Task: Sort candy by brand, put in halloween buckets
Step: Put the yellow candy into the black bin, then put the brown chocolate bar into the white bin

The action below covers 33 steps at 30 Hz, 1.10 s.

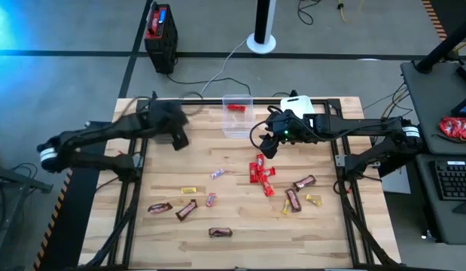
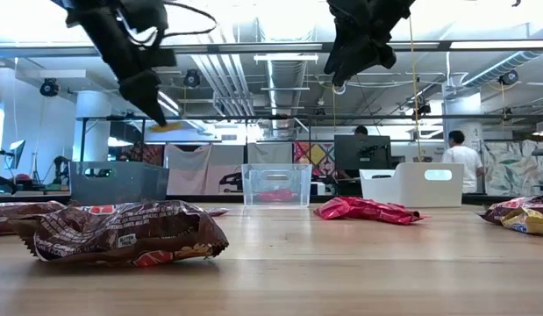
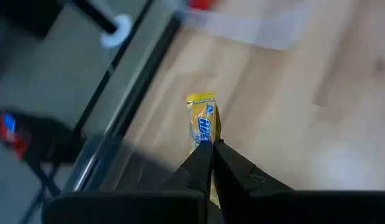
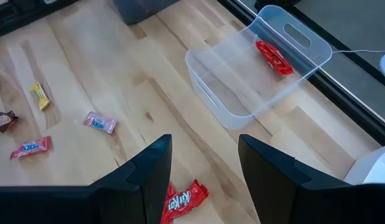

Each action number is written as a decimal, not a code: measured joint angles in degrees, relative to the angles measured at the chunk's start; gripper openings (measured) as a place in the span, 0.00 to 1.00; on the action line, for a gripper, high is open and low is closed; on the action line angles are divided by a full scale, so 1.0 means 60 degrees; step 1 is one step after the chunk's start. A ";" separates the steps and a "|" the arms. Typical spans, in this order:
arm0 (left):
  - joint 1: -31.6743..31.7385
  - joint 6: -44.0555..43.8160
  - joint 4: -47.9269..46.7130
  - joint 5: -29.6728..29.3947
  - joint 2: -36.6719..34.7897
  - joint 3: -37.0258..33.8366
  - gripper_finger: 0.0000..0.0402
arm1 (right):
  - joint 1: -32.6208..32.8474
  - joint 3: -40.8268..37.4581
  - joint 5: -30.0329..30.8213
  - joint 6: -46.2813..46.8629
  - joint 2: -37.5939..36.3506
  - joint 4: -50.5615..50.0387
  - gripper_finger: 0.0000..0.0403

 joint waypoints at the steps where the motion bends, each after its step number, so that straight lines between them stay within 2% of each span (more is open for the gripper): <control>1: 0.0330 -0.0180 -0.0147 -0.0012 -0.0184 0.0004 0.00 | 0.0000 0.0000 0.0000 0.0000 0.0000 0.0018 0.45; 7: 0.2415 -0.0604 -0.0644 0.0196 -0.0492 -0.0183 0.00 | 0.0000 0.0000 0.0000 0.0015 0.0017 0.0128 0.45; 12: 0.3255 -0.1205 -0.0657 0.0596 -0.0248 -0.0430 0.00 | 0.0000 0.0000 -0.0007 0.0073 0.0026 0.0376 0.45; 15: 0.3359 -0.1270 -0.0690 0.0867 -0.0037 -0.0476 0.02 | 0.0000 0.0000 -0.0011 0.0073 0.0026 0.0404 0.45; 25: 0.3325 -0.1439 -0.0762 0.0846 0.0160 -0.0484 0.17 | 0.0000 0.0000 -0.0040 0.0073 0.0029 0.0430 0.45; 29: 0.3101 -0.1527 -0.0762 0.1004 -0.0213 -0.0484 0.20 | 0.0000 0.0000 -0.0051 -0.0089 0.0029 0.0437 0.45; 33: 0.2357 -0.1796 -0.0511 0.1758 -0.0968 -0.0484 0.20 | 0.0009 0.0000 -0.0397 -0.0523 0.0034 0.0615 0.45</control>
